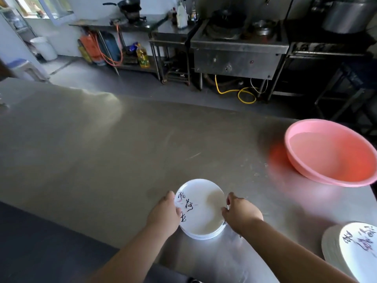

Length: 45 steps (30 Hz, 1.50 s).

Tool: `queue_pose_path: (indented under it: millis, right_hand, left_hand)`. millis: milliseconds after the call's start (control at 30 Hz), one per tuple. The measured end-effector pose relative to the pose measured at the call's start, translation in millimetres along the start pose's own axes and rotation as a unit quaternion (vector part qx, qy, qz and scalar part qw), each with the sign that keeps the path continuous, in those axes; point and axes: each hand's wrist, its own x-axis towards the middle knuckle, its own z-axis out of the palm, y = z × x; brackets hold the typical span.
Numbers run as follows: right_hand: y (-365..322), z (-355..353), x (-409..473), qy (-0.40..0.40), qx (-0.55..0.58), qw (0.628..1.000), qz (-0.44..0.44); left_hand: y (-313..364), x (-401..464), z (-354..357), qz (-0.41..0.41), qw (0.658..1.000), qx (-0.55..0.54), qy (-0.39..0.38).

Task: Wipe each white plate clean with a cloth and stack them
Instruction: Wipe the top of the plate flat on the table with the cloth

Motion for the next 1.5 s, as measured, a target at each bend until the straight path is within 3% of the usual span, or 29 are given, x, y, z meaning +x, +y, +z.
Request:
queue_pose_path:
  millis: [267, 567, 967, 1133, 1267, 1400, 1500]
  right_hand:
    - [11.2, -3.4, -16.3, 0.003, 0.157, 0.987, 0.046]
    - [112.1, 0.4, -88.8, 0.053, 0.275, 0.955, 0.102]
    - [211.5, 52.4, -118.0, 0.046, 0.176, 0.962, 0.202]
    - [219.7, 53.0, -110.5, 0.056, 0.194, 0.962, 0.186]
    - [220.5, 48.3, -116.0, 0.051, 0.140, 0.972, 0.180]
    - [214.5, 39.4, -120.5, 0.116, 0.083, 0.981, 0.130]
    - [197.6, 33.9, -115.3, 0.191, 0.145, 0.971, 0.007]
  left_hand:
    - [9.3, -2.6, 0.8, 0.019, 0.993, -0.116, 0.016]
    - [71.6, -46.3, 51.3, 0.114, 0.966, -0.232, -0.027]
    - [111.7, -86.4, 156.4, 0.119, 0.976, -0.152, -0.097]
    - [112.3, -82.4, 173.6, 0.121, 0.980, -0.137, -0.076]
    - [107.4, -80.2, 183.1, 0.129, 0.981, -0.141, -0.045]
    - [98.4, -83.4, 190.7, 0.229, 0.972, -0.036, 0.032]
    - [85.8, -84.1, 197.6, 0.277, 0.958, 0.068, 0.016]
